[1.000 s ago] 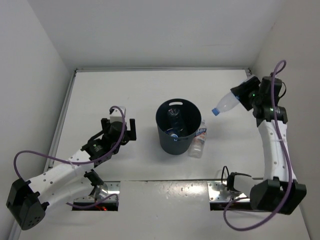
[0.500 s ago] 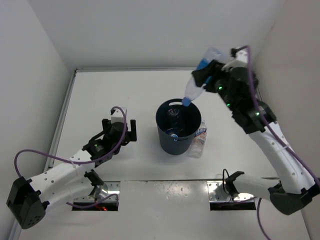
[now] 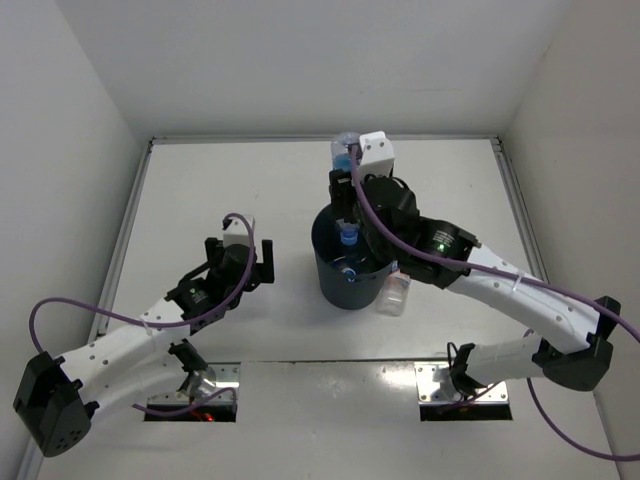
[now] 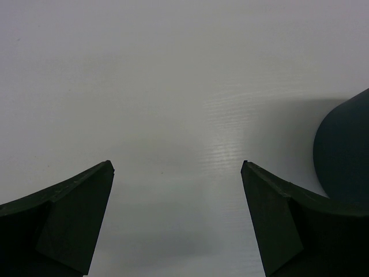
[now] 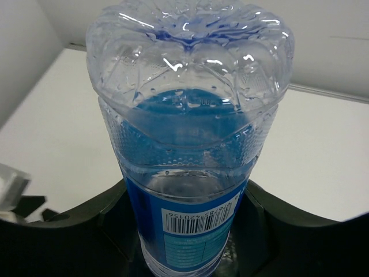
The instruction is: Put the plastic bottles in the bin
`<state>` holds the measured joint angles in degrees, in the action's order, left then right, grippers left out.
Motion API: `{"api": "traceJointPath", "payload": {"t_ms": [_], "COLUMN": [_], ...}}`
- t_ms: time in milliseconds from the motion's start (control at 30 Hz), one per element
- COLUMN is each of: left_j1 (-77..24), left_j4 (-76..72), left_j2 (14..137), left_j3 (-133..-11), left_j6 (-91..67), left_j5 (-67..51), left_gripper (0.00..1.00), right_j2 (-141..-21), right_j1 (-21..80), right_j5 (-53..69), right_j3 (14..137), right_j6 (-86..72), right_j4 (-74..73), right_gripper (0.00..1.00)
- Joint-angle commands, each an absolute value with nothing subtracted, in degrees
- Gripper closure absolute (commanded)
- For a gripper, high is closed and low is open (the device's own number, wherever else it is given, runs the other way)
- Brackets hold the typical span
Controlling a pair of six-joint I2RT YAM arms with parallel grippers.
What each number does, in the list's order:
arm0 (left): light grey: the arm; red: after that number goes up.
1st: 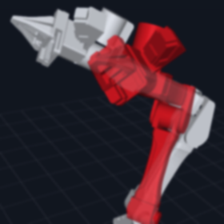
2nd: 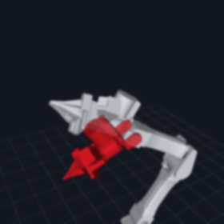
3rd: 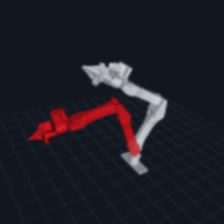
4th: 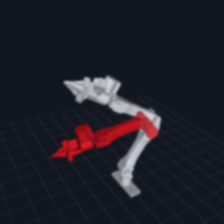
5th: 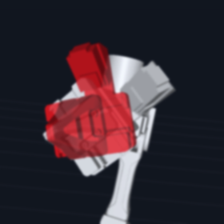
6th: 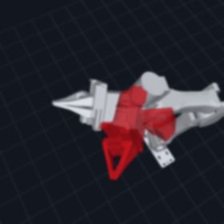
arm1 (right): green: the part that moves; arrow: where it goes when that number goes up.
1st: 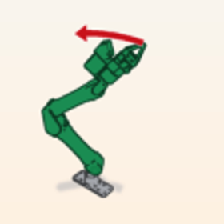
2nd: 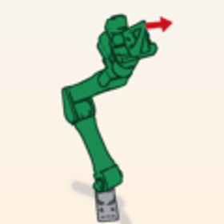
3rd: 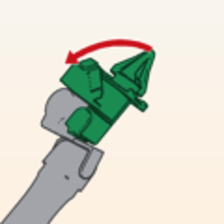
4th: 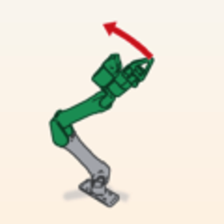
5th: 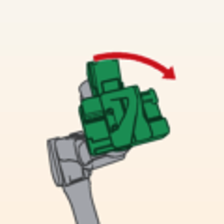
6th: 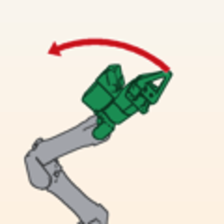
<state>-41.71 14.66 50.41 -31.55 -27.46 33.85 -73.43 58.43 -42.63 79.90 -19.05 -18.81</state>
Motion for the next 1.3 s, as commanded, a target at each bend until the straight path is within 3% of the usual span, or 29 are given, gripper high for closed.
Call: {"api": "traceJointPath", "payload": {"t_ms": [0, 400, 500, 633, 933, 1067, 1267], "left_j1": [-42.5, -42.5, -42.5, -42.5, -42.5, -43.0, -43.0], "left_j4": [12.9, 12.9, 12.9, 12.9, 12.9, 12.9, 12.9], "left_j2": [50.3, 50.3, 50.3, 50.3, 50.3, 50.3, 50.8], "left_j3": [-31.5, -31.5, -31.5, -31.5, -31.5, -31.5, -31.5], "left_j6": [-27.3, -27.3, -27.3, -27.3, -27.3, -27.3, -27.3], "left_j5": [33.9, 33.9, 33.9, 33.9, 33.9, 33.9, 33.4], "left_gripper": [0.01, 0.01, 0.01, 0.01, 0.01, 0.01, 0.01], "right_j2": [-74.8, -72.6, -72.6, -71.9, -64.6, -62.6, -59.1], "right_j1": [59.0, 59.0, 59.0, 57.8, 51.6, 41.9, 15.2], "right_j5": [-53.2, -54.3, -54.3, -55.7, -63.7, -55.6, -21.4], "right_j3": [81.6, 76.1, 76.1, 76.6, 77.8, 77.1, 68.0], "right_j6": [-16.8, -24.9, -26.2, -26.2, -26.2, -34.3, -45.3], "right_j4": [-20.8, -26.5, -28.3, -28.8, -24.1, -32.1, -37.6], "right_gripper": [0.52, 0.33, 0.23, 0.00, 0.00, 0.00, 0.00]}}
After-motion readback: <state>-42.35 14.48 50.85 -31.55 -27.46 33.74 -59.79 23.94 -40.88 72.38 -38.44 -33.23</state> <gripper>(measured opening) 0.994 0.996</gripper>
